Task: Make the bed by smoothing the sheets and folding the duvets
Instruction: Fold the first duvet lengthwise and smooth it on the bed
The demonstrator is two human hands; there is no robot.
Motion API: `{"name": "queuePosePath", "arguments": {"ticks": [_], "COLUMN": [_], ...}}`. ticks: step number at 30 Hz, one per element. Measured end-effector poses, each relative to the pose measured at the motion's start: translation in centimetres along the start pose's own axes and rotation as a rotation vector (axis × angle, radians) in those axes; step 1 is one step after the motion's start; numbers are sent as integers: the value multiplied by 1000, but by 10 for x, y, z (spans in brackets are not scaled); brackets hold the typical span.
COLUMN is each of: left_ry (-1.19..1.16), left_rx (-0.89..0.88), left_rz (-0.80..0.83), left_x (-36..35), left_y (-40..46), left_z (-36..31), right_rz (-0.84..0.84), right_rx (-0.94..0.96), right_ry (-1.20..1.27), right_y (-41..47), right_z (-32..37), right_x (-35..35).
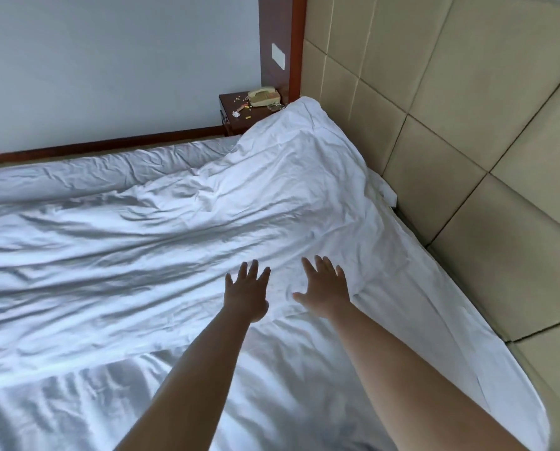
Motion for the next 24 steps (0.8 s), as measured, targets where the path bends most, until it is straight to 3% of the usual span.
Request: {"name": "queuePosePath", "arguments": {"ticks": [15, 24], "left_ry": [13, -32], "left_rx": [318, 493], "left_rz": [229, 165], "left_x": [-105, -129], "left_y": [-225, -333], "left_z": [59, 158], "right_rz": [224, 227], "right_rx": [332, 550], "right_ry": [-34, -103], "right_y": [-140, -211], "right_z": [83, 197], "right_x": [-110, -146]}}
Point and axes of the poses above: each hand's wrist, its own y-axis towards the middle knuckle, its own x-axis out of the back of the hand, z = x × y, the point moved 4 cm from there along y, towards the middle knuckle, and after that the axes turned 14 degrees about y, right-handed, at the moved point
